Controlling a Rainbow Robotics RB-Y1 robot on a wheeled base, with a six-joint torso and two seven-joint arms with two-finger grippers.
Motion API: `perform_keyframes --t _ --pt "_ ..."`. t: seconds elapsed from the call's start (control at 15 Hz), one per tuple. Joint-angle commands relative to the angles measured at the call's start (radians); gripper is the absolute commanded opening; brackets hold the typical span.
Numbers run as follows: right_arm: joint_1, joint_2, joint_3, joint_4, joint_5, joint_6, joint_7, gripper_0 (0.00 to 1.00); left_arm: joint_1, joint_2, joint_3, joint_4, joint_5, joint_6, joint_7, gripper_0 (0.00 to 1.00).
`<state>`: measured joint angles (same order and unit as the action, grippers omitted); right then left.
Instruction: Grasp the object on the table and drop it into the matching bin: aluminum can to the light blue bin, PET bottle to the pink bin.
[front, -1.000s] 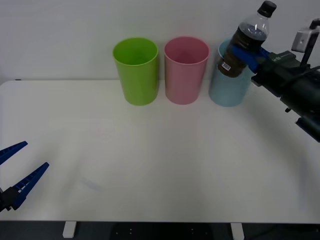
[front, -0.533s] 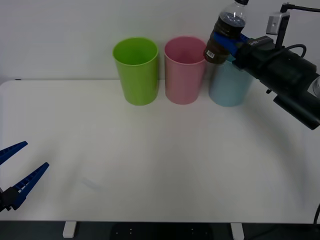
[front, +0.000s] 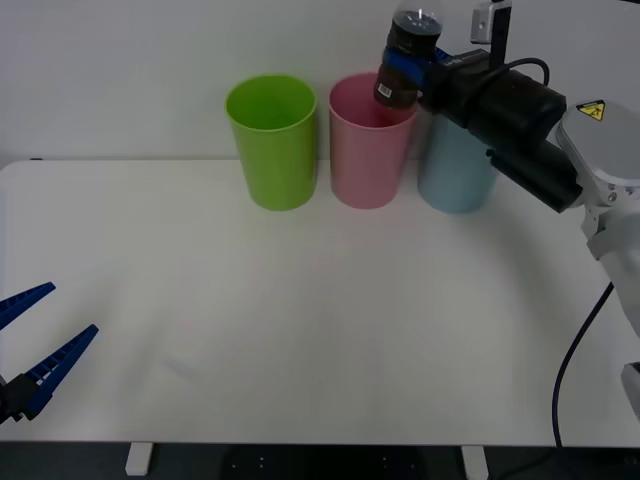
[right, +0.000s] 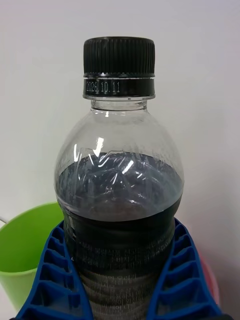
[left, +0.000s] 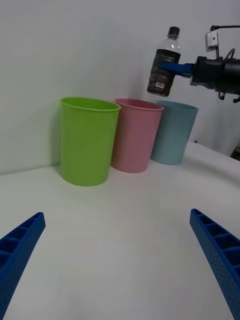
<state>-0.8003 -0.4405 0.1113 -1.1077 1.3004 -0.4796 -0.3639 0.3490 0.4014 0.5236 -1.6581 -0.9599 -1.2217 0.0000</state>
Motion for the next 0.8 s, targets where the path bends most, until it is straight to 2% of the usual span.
perform_keyframes --t 0.07,0.33,0.67,0.73,0.8 --pt "-0.062 0.039 0.001 0.088 0.019 0.004 0.034 0.00 0.000 0.000 0.000 0.000 0.000 0.000 0.000 1.00" --pt "-0.126 0.080 0.001 0.169 0.036 0.032 0.080 0.00 0.000 0.000 0.000 0.000 0.000 0.000 0.000 1.00" --pt "-0.139 0.085 0.001 0.192 0.036 0.041 0.114 0.00 0.000 0.000 0.000 0.000 0.000 0.000 0.000 1.00" --pt "-0.139 0.085 0.001 0.192 0.036 0.042 0.115 0.01 0.000 0.000 0.000 0.000 0.000 0.000 0.000 1.00" --pt "-0.140 0.086 -0.001 0.192 0.036 0.042 0.120 0.09 0.000 0.000 0.000 0.000 0.000 0.000 0.000 1.00"
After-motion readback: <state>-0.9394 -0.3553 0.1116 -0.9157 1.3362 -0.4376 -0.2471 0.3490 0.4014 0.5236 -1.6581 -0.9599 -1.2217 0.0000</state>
